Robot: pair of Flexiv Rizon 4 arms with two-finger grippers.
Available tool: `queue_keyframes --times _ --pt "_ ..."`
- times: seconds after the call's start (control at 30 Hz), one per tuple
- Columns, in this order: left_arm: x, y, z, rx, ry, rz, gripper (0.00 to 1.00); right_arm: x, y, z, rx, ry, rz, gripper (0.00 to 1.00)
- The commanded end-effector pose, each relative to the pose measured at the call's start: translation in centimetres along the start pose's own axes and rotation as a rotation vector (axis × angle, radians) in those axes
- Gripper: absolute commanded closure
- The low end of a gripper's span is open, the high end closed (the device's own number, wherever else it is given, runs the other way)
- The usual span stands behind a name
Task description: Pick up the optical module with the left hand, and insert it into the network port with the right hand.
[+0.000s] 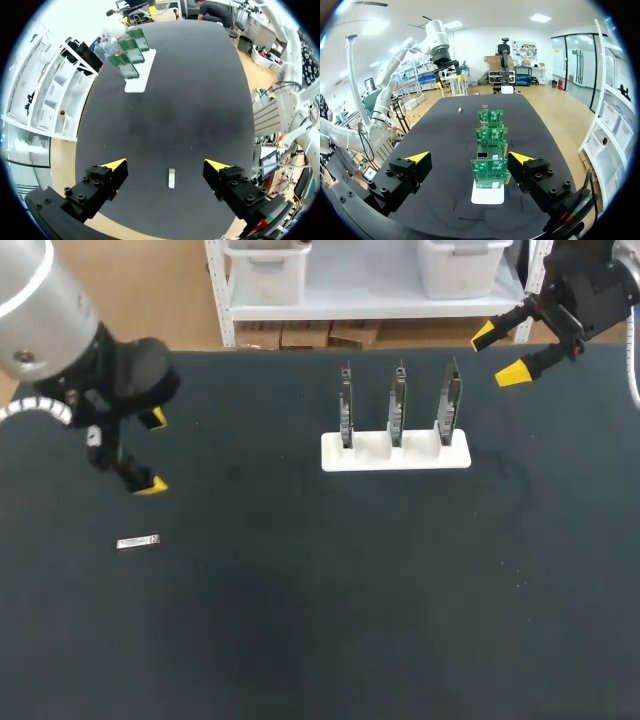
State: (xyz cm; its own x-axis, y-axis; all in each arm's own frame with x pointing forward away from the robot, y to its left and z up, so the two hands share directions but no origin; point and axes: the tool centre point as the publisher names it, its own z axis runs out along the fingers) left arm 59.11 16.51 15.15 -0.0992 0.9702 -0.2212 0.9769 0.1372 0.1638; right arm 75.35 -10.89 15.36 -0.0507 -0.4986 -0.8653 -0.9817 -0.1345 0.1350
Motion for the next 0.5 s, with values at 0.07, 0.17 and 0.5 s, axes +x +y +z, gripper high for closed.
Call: queue_keyframes --times 0.07,0.17,0.5 --pt "1.8 -2.7 0.6 -0.028 0.027 0.016 0.0 0.0 0.2 0.1 0.006 -0.001 -0.002 0.0" --pt "2.7 -3.7 1.9 0.009 0.054 0.013 0.0 0.0 0.2 0.1 0.006 -0.001 -0.002 0.0" --pt "4.4 -4.2 5.1 0.106 0.112 -0.071 0.0 0.0 0.2 0.1 0.006 -0.001 -0.002 0.0"
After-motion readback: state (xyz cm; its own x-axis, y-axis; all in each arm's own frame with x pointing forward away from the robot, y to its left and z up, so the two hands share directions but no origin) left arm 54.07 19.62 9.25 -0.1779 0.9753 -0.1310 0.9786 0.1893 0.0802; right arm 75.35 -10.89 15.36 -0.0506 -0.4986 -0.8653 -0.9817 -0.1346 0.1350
